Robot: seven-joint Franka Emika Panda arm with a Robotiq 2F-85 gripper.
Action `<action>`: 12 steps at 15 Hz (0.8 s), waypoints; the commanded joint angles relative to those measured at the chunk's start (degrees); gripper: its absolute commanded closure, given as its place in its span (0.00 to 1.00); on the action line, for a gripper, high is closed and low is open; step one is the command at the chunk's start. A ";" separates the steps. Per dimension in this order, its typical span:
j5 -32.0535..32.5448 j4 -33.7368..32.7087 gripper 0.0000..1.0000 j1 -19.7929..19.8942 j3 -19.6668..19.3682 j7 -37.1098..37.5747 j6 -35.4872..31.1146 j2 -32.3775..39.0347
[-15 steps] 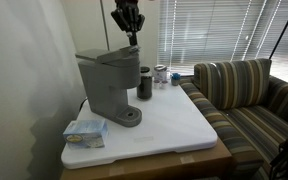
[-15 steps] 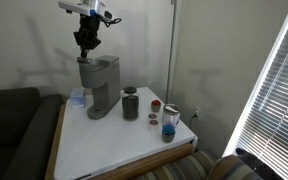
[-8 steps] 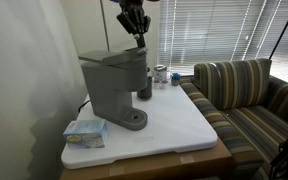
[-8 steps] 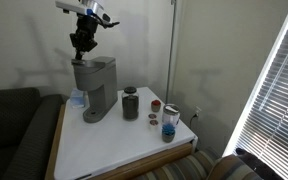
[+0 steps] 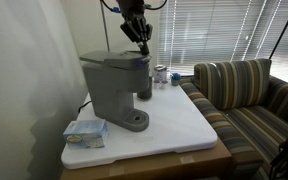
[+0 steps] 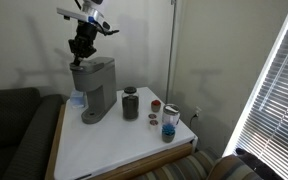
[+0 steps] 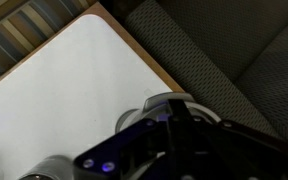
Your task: Close the coffee maker
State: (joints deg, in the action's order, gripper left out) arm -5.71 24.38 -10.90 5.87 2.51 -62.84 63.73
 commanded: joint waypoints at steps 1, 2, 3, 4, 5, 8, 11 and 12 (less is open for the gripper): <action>0.07 2.57 1.00 0.25 0.29 -2.24 -1.36 0.84; -0.06 -4.22 1.00 0.02 0.24 -2.24 1.77 4.82; -0.13 2.37 1.00 0.37 0.32 -2.60 -1.40 1.04; -0.19 2.34 1.00 0.40 0.33 -2.78 -1.49 1.13; -0.28 2.30 1.00 0.47 0.37 -2.92 -1.61 1.17; -0.32 2.07 1.00 0.49 0.35 -3.19 -2.01 1.14; -0.32 1.48 1.00 0.36 0.23 -2.46 -2.72 0.59; -0.23 1.23 1.00 0.22 0.08 -1.81 -2.84 0.28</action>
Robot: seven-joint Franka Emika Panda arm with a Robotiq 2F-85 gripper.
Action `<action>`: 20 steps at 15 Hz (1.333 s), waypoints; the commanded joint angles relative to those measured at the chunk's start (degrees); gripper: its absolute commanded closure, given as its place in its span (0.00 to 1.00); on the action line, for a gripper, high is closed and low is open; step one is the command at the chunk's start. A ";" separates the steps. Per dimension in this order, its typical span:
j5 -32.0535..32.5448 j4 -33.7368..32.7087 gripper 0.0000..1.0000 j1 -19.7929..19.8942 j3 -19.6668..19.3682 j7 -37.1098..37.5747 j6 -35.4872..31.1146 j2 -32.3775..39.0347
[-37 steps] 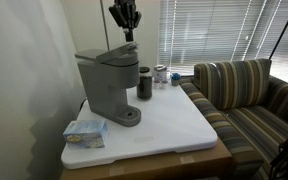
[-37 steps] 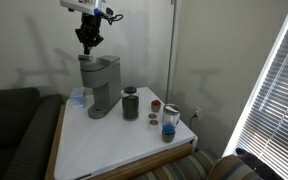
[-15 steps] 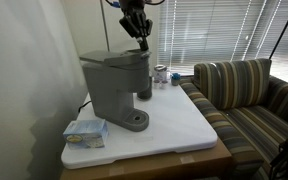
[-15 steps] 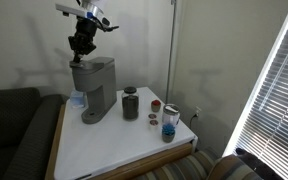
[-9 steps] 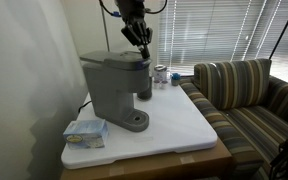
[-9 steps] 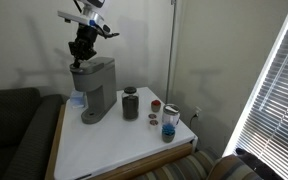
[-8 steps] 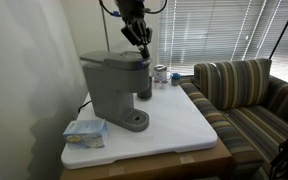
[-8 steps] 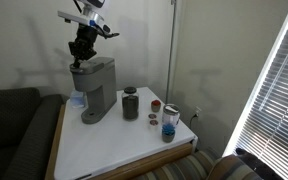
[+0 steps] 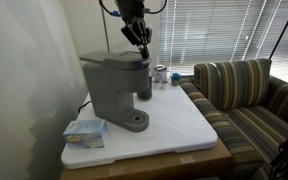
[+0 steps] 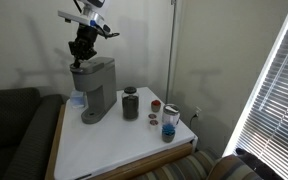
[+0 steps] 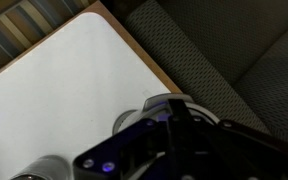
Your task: Close the coffee maker
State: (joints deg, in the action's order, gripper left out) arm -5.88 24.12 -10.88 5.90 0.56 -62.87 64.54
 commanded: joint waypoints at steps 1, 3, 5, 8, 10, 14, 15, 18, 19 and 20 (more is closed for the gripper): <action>0.00 1.20 1.00 0.10 -0.03 0.51 -3.04 -0.66; 0.03 0.55 1.00 -0.02 -0.11 1.07 -4.59 -0.84; 0.04 0.37 1.00 -0.03 -0.18 1.82 -6.02 -1.15; 0.07 0.28 1.00 -0.08 -0.30 3.79 -8.46 -1.65; -0.04 0.81 1.00 -0.10 -0.38 6.64 -7.52 -2.44; -0.83 1.16 1.00 -0.22 0.18 13.02 -4.15 -3.77; -1.08 1.36 1.00 -0.31 0.38 14.26 -3.06 -4.07; -2.16 1.81 1.00 -0.36 1.09 18.61 0.99 -4.74; -2.69 1.73 1.00 -0.35 1.42 20.09 2.24 -4.78; -3.93 -3.77 1.00 -0.61 1.32 21.88 6.11 -1.74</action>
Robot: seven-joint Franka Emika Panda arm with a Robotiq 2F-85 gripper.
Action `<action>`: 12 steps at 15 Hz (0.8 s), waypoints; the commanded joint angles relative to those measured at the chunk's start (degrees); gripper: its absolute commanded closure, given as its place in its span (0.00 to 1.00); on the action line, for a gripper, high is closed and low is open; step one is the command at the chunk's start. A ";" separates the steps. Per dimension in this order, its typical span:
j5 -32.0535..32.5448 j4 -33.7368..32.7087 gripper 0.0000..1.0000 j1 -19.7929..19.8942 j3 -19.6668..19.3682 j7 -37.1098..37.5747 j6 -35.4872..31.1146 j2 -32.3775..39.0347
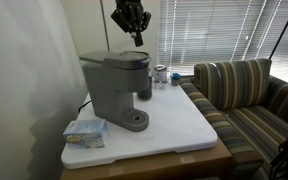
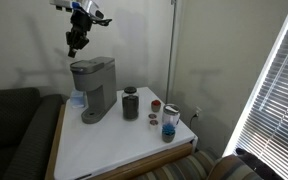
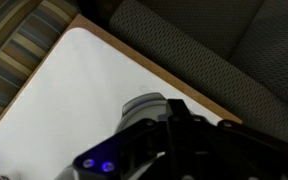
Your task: Close the coffee maker
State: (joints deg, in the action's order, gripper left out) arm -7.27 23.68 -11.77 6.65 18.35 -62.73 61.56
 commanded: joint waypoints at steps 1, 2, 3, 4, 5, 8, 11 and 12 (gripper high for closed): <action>-3.19 1.98 1.00 0.84 1.48 5.02 5.23 -1.67; -4.33 1.80 1.00 1.04 1.82 6.13 6.63 -1.50; -5.50 1.87 1.00 1.32 2.31 6.78 7.79 -1.34; -6.60 2.10 1.00 1.55 2.66 7.36 9.02 -1.19; -7.79 -2.85 1.00 1.30 2.43 8.44 12.38 1.77; -8.74 -3.14 1.00 1.37 1.86 9.79 15.01 2.44; -8.90 1.44 1.00 2.12 2.13 10.23 14.61 0.40; -9.19 -3.47 1.00 1.92 1.68 10.86 16.55 3.28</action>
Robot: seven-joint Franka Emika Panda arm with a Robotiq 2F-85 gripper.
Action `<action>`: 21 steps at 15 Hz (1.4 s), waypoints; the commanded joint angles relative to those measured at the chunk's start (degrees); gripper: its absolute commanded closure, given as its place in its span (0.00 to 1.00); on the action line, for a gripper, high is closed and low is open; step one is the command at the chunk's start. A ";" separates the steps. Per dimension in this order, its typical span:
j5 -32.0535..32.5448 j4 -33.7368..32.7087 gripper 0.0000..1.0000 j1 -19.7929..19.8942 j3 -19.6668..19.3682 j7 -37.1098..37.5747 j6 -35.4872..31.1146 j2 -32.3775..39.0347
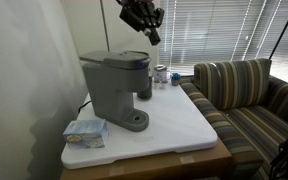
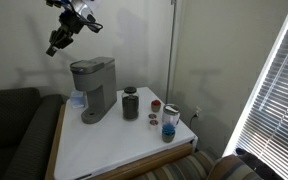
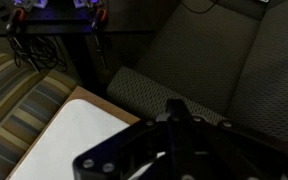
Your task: Close the coffee maker
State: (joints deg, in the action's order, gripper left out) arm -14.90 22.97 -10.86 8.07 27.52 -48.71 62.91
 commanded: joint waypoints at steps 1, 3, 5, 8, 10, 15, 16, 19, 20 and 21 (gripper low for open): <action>-0.96 2.03 1.00 1.46 0.39 1.37 0.63 -0.58; -0.55 -2.92 1.00 1.37 -0.47 1.14 2.38 2.51; 0.27 2.33 1.00 2.22 -0.44 0.07 0.47 0.06; 0.61 2.22 1.00 3.05 -0.76 -0.59 0.39 0.64; 1.32 2.07 1.00 3.43 -1.05 -1.31 -0.52 1.08; 3.43 2.27 1.00 3.15 -1.18 -2.75 -1.78 1.27; 4.06 2.25 1.00 2.86 -1.30 -2.97 -2.16 1.21; 6.56 1.88 1.00 1.79 -1.73 -4.12 -4.52 1.17; 7.49 1.95 1.00 1.50 -1.73 -4.66 -5.41 1.13; 8.31 2.03 1.00 1.29 -1.68 -5.08 -6.43 1.11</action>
State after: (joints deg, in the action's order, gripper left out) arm -8.86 23.71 -8.77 7.45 24.99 -52.39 65.03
